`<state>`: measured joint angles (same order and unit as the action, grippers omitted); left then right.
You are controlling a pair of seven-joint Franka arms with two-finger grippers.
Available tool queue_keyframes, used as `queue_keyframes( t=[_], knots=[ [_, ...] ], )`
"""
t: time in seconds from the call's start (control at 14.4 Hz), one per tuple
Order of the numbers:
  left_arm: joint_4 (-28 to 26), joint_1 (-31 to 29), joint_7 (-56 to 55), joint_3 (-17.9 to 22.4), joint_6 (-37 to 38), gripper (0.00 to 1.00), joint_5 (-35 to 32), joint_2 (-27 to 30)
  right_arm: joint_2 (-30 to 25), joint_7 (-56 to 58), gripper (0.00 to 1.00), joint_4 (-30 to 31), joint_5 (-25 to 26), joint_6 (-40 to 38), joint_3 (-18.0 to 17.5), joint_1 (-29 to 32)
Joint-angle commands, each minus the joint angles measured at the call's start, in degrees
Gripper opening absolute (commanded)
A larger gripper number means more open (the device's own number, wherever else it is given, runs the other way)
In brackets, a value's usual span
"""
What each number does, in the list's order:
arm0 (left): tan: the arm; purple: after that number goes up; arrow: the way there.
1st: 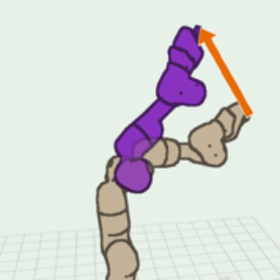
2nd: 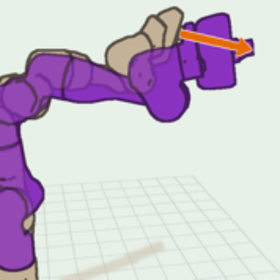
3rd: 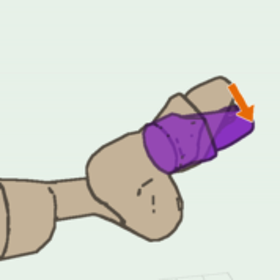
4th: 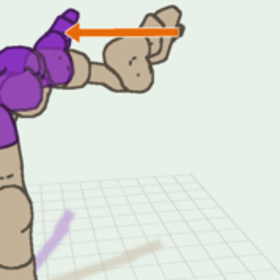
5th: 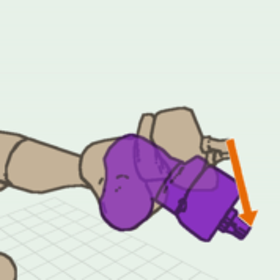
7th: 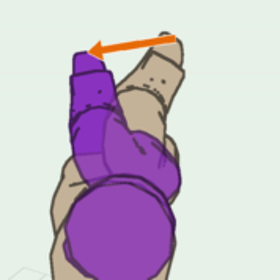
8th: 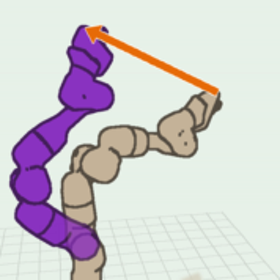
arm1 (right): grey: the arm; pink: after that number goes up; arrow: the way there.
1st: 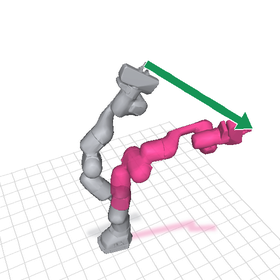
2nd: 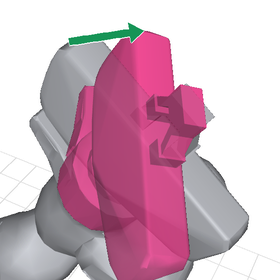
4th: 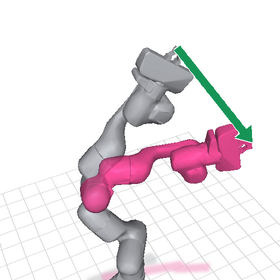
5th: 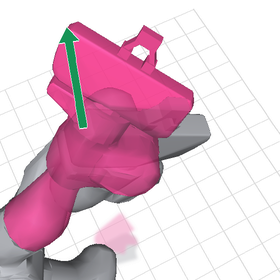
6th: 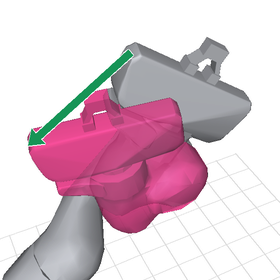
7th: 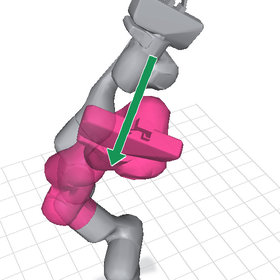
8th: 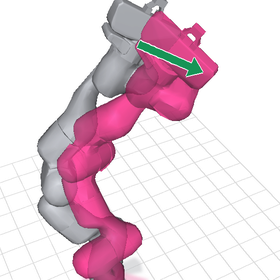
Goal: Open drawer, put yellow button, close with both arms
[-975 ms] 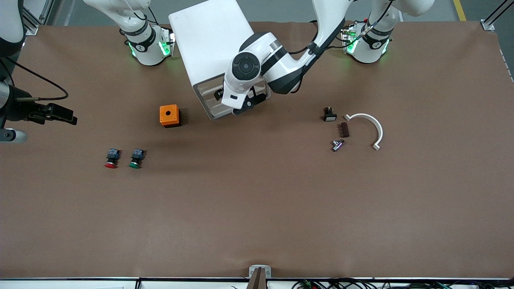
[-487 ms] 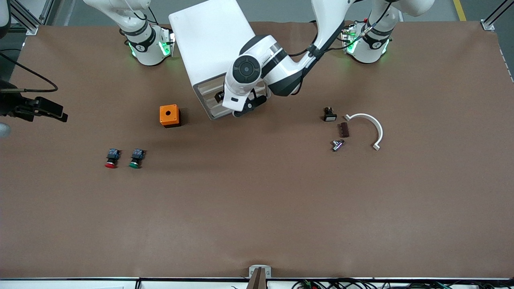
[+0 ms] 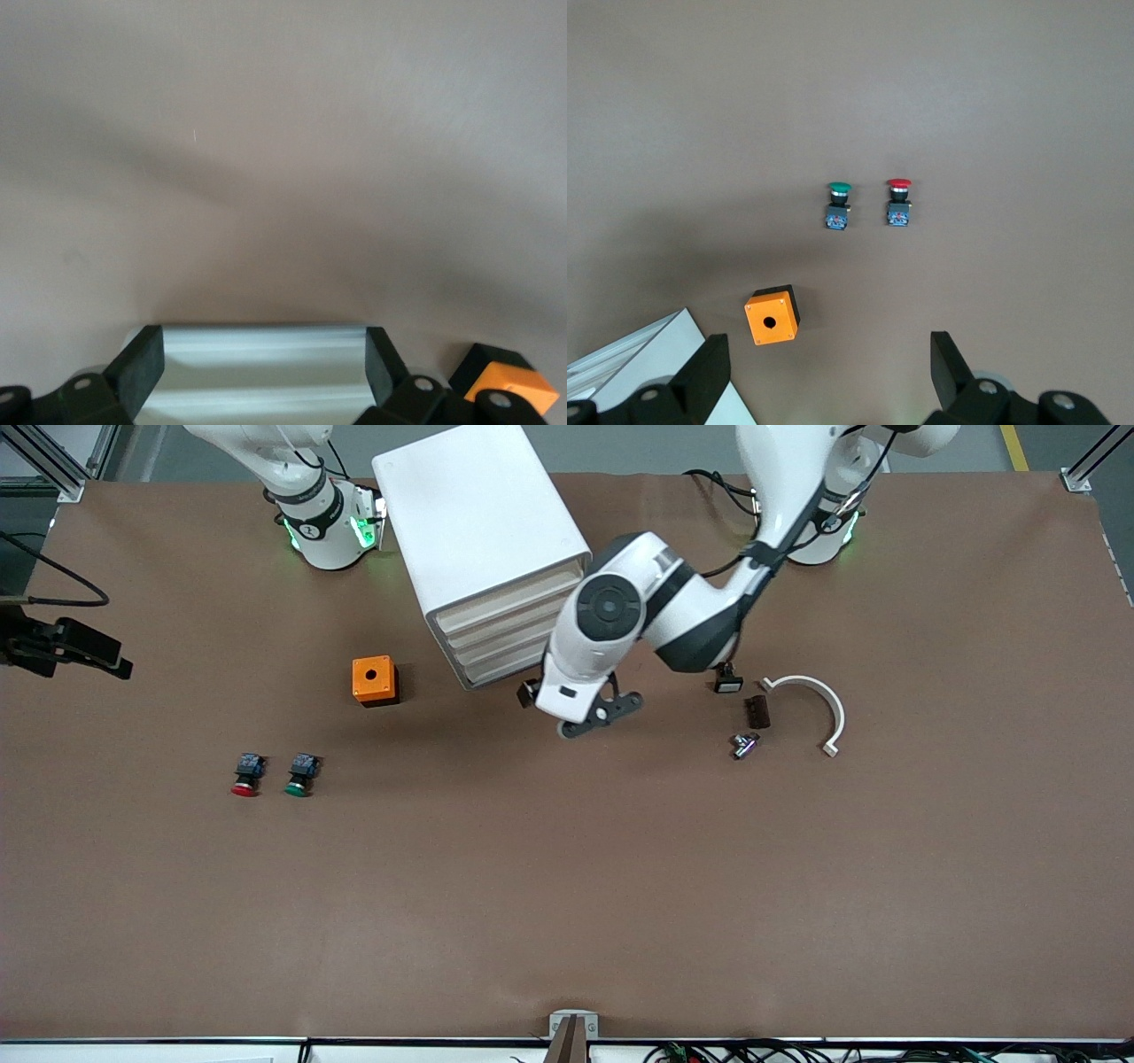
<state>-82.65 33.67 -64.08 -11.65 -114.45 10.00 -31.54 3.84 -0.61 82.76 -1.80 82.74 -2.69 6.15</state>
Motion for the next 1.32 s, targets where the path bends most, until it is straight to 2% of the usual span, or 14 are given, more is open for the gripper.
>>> queue_keyframes(
  t=[0.0, 0.07, 0.21, 0.42, 0.56, 0.7, 0.84, 0.91, 1.04, 1.25],
  knots=[
    [-4.9, -5.4, 6.2, -0.5, 0.5, 1.0, -1.0, 6.4, -2.2, -0.5, 1.0, 0.1, 0.0, -2.4, -0.9, 1.5],
    [-7.0, -7.5, 8.7, -0.5, 0.5, 1.0, -1.0, 8.6, -3.0, -0.7, 1.0, 0.5, 0.0, -4.0, -0.7, 0.3],
    [-12.8, -11.8, 15.2, -0.4, 0.5, 1.0, -1.0, 13.8, -5.7, -1.2, 1.0, 4.4, 0.0, -2.4, 0.1, -0.5],
    [-20.6, -18.2, 23.3, -0.4, 0.5, 1.0, -1.0, 21.8, -12.4, -1.2, 1.0, 14.4, 0.0, 4.2, 0.3, -0.9],
    [-23.4, -23.6, 31.1, -0.7, 0.5, 1.0, -1.0, 25.9, -13.5, -1.2, 1.0, 15.8, -0.1, 4.7, 0.4, -0.7],
    [-25.2, -26.6, 36.8, -0.6, 1.2, 1.0, -1.0, 28.8, -13.6, -1.3, 1.0, 15.8, -0.1, 4.7, 0.5, -1.3],
    [-26.2, -32.7, 38.0, -0.6, 3.5, 1.0, -1.0, 31.1, -13.9, -1.4, 1.0, 15.8, -0.2, 4.5, 0.7, -1.7],
    [-26.2, -35.7, 38.4, -0.9, 5.3, 1.0, -1.0, 32.0, -13.9, -1.5, 1.0, 15.8, -0.6, 4.4, 2.0, -2.0],
    [-24.0, -38.1, 46.7, -0.3, 10.0, 1.0, -0.9, 32.7, -13.9, -1.5, 1.0, 15.8, -1.6, 4.3, 4.3, -2.9],
    [-20.4, -42.1, 50.5, -0.4, 14.0, 1.0, -1.0, 32.9, -13.9, -1.3, 1.0, 15.8, -1.6, 4.4, 4.2, -2.8]
  ],
)
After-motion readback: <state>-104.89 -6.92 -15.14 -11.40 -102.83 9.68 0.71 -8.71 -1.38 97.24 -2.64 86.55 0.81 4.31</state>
